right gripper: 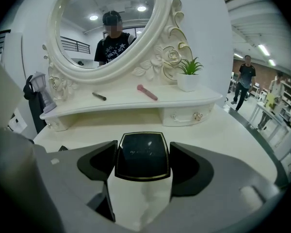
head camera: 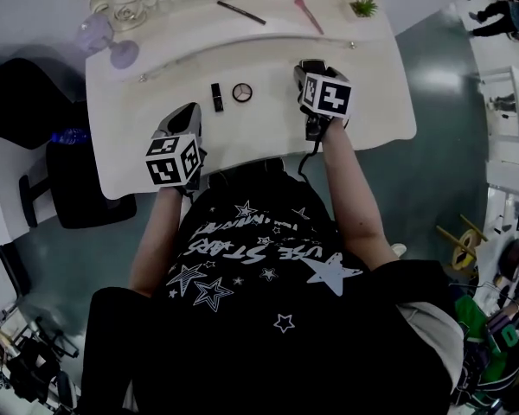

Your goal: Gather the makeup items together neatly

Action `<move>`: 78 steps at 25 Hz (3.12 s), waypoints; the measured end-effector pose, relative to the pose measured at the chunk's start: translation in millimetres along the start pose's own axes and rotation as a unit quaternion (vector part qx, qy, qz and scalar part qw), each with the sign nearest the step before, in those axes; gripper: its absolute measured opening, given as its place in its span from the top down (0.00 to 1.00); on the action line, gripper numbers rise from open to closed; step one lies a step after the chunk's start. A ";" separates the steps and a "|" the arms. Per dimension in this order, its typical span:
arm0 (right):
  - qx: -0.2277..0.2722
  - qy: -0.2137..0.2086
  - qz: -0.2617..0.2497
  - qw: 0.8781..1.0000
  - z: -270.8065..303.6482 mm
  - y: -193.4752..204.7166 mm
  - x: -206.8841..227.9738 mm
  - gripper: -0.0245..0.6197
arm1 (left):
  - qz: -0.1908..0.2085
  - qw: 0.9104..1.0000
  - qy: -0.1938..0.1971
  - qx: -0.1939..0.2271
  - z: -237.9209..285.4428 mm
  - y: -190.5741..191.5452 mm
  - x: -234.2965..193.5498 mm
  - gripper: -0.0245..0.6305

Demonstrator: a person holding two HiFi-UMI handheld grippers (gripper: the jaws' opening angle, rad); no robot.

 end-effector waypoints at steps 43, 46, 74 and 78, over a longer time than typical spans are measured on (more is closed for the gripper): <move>-0.053 0.022 -0.006 0.998 18.3 54.1 -93.0 0.40 | 0.001 0.999 0.033 -0.019 -33.7 18.8 -66.8 0.96; -0.059 0.023 -0.010 0.998 16.5 52.3 -92.4 0.39 | 0.001 0.999 0.038 -0.019 -32.1 18.2 -65.9 0.96; 0.042 -0.179 -0.177 0.967 40.7 -117.5 -125.2 0.52 | -0.050 0.996 -0.065 0.027 -6.4 -22.5 -56.9 0.96; 0.019 -0.205 -0.198 0.958 57.5 -125.9 -129.9 0.59 | -0.057 0.995 -0.082 0.022 -4.7 -20.2 -57.2 0.96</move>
Point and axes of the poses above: the fingertips, and each gripper's own axes: z forward along the fingers, x to its right, y out of its underside, the point moved 5 cm from there along -z, backward along the fingers, and after that the axes turned 4 degrees about x, right-handed, at the moved point
